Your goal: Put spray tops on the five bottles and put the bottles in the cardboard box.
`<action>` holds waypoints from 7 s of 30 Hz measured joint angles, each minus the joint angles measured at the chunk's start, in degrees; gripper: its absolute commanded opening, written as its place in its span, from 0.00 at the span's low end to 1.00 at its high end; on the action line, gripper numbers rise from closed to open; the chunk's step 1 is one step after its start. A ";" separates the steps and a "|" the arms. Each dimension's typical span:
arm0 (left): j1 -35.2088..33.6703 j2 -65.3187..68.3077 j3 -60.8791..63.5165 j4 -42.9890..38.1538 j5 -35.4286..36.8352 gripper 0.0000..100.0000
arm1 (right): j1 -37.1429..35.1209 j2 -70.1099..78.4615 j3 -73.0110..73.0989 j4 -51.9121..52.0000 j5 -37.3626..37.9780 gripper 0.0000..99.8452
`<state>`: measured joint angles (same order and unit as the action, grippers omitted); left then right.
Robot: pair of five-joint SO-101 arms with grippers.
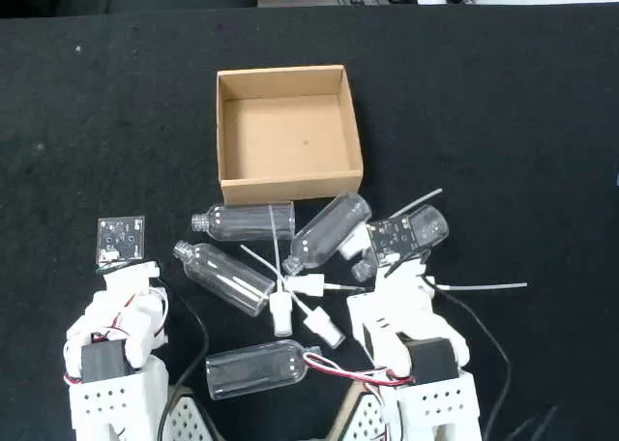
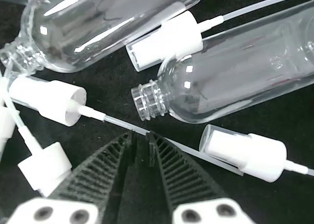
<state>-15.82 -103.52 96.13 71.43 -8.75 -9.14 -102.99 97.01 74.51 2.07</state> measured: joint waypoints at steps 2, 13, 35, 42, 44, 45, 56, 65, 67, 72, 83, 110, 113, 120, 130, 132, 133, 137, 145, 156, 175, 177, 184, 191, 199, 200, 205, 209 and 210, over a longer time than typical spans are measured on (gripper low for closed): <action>0.00 0.00 0.00 0.00 0.00 0.03 | 0.00 0.00 0.00 0.00 0.00 0.02; 0.00 0.00 0.00 0.00 0.00 0.03 | 0.00 0.00 0.00 0.00 0.00 0.02; 0.00 0.00 0.00 0.00 0.00 0.03 | 0.00 0.00 0.00 0.00 0.00 0.02; 0.00 0.00 0.00 0.00 0.00 0.03 | 0.00 0.00 0.00 0.00 0.00 0.02; 0.00 0.00 0.00 0.00 0.00 0.03 | 0.00 0.00 0.00 0.00 0.00 0.02; 0.00 0.00 0.00 0.00 0.00 0.03 | 0.00 0.00 0.00 0.00 0.00 0.02; 4.22 0.00 0.00 0.00 0.00 0.03 | 0.00 0.00 0.00 0.00 0.00 0.02; 2.81 -0.09 0.00 -1.05 -0.26 0.03 | 0.00 0.00 0.00 -0.44 0.00 0.02; -0.97 -0.09 0.00 -4.92 -2.64 0.03 | 0.00 0.00 -0.18 -1.76 0.00 0.02; -8.88 -0.18 -3.25 -9.76 -14.33 0.03 | 5.80 0.00 -3.78 -3.78 9.76 0.02; -3.96 -0.70 -19.34 1.14 -22.42 0.23 | 16.00 0.00 -3.43 -11.78 31.47 0.02; 59.96 54.68 -52.66 23.30 -24.44 0.33 | 16.35 0.00 -1.58 -7.21 26.46 0.19; 61.45 54.77 -47.21 18.37 -20.92 0.31 | 16.35 0.00 -1.58 -7.21 26.46 0.19; 61.63 54.77 -36.75 7.56 -19.08 0.31 | 16.35 0.00 -1.58 -7.21 26.46 0.19; 61.80 54.77 -25.76 -9.49 -13.54 0.31 | 16.35 0.00 -1.58 -7.21 26.46 0.19; 61.80 54.77 -24.88 -11.25 -12.75 0.31 | 16.35 0.00 -1.58 -7.21 26.46 0.19; 61.80 54.77 -24.62 -11.69 -12.57 0.31 | 16.35 0.00 -1.58 -7.21 26.46 0.19; 61.80 54.77 -24.44 -12.31 -12.40 0.22 | 16.35 0.00 -1.58 -7.21 26.46 0.19; 61.80 54.77 -24.44 -12.04 -12.40 0.17 | 16.35 0.00 -1.58 -7.21 26.46 0.19; 48.88 55.12 -49.05 12.57 -16.26 0.17 | 16.35 0.00 -1.58 -7.21 26.46 0.19; -37.80 76.92 -49.93 -6.15 -35.87 0.18 | 16.35 0.00 -1.58 -7.21 26.46 0.19; -40.35 80.70 -49.93 -8.09 -38.15 0.22 | 16.35 0.00 -1.58 -7.21 26.46 0.19; -43.78 90.29 -55.74 -6.33 -46.42 0.32 | 16.35 0.00 -0.62 -7.21 26.46 0.19; -43.25 94.68 -62.24 -2.73 -55.21 0.32 | 16.35 0.00 -0.62 -7.21 26.46 0.19; -43.08 94.77 -59.96 -2.81 -58.73 0.32 | 16.35 0.00 -0.62 -7.21 26.46 0.19; -43.08 94.77 -58.99 -2.81 -59.69 0.32 | 16.35 0.00 -0.62 -7.21 26.46 0.19; -43.08 94.77 -54.68 -8.97 -60.75 0.32 | 16.35 0.00 -0.62 -7.21 26.46 0.19; -43.08 94.77 -53.54 -11.69 -60.84 0.27 | 16.35 0.00 -0.62 -7.21 26.46 0.19; -43.08 94.77 -53.54 -11.96 -60.84 0.24 | 16.35 0.00 -0.62 -7.21 26.46 0.19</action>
<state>-58.90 -8.75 42.59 59.47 -69.58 7.21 -102.99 96.40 67.30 28.53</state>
